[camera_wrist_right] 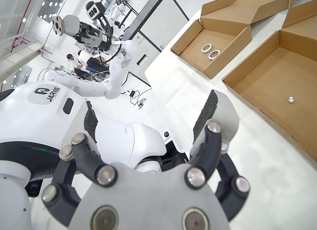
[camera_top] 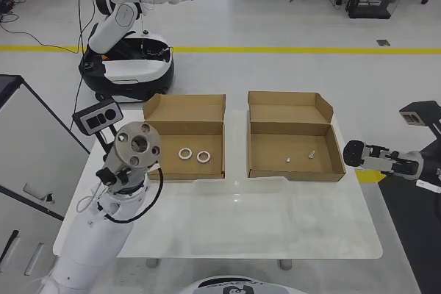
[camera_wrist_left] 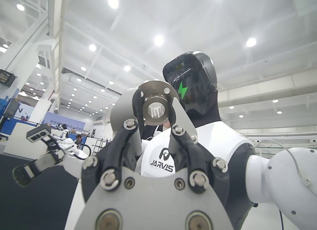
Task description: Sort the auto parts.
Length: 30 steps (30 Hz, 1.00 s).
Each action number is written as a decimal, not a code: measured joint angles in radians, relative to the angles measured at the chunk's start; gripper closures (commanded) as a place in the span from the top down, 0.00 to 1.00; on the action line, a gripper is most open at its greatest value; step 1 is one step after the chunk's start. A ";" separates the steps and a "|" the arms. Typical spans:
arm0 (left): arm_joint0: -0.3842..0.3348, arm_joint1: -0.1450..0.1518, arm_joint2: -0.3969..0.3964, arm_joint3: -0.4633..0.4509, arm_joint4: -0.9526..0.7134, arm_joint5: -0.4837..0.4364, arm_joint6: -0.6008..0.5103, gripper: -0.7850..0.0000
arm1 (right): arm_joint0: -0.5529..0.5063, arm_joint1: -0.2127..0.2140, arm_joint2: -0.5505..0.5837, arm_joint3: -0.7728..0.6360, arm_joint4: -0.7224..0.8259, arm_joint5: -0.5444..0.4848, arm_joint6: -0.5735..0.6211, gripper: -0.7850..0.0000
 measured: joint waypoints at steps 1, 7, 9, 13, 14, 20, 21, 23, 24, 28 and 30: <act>0.001 0.001 0.000 0.001 0.009 -0.001 0.001 0.00 | 0.000 0.000 0.000 0.000 0.000 0.000 0.000 1.00; 0.006 0.007 0.007 -0.004 0.004 -0.013 0.013 0.00 | 0.000 0.000 0.000 0.000 0.000 0.000 0.000 1.00; 0.006 0.007 0.007 -0.004 0.004 -0.013 0.013 0.00 | 0.000 0.000 0.000 0.000 0.000 0.000 0.000 1.00; 0.006 0.007 0.007 -0.004 0.004 -0.013 0.013 0.00 | 0.000 0.000 0.000 0.000 0.000 0.000 0.000 1.00; 0.006 0.007 0.007 -0.004 0.004 -0.013 0.013 0.00 | 0.000 0.000 0.000 0.000 0.000 0.000 0.000 1.00; 0.006 0.007 0.007 -0.004 0.004 -0.013 0.013 0.00 | 0.000 0.000 0.000 0.000 0.000 0.000 0.000 1.00; 0.006 0.007 0.007 -0.004 0.004 -0.013 0.013 0.00 | 0.000 0.000 0.000 0.000 0.000 0.000 0.000 1.00; 0.006 0.007 0.007 -0.004 0.004 -0.013 0.013 0.00 | 0.000 0.000 0.000 0.000 0.000 0.000 0.000 1.00; 0.006 0.007 0.007 -0.004 0.004 -0.013 0.013 0.00 | 0.000 0.000 0.000 0.000 0.000 0.000 0.000 1.00; -0.006 0.004 -0.013 0.008 0.068 0.035 0.051 0.00 | 0.000 0.000 0.000 0.000 0.000 0.000 0.000 1.00; -0.027 0.004 -0.034 0.033 0.149 0.063 0.059 0.00 | 0.000 0.000 0.000 0.000 0.000 0.000 0.000 1.00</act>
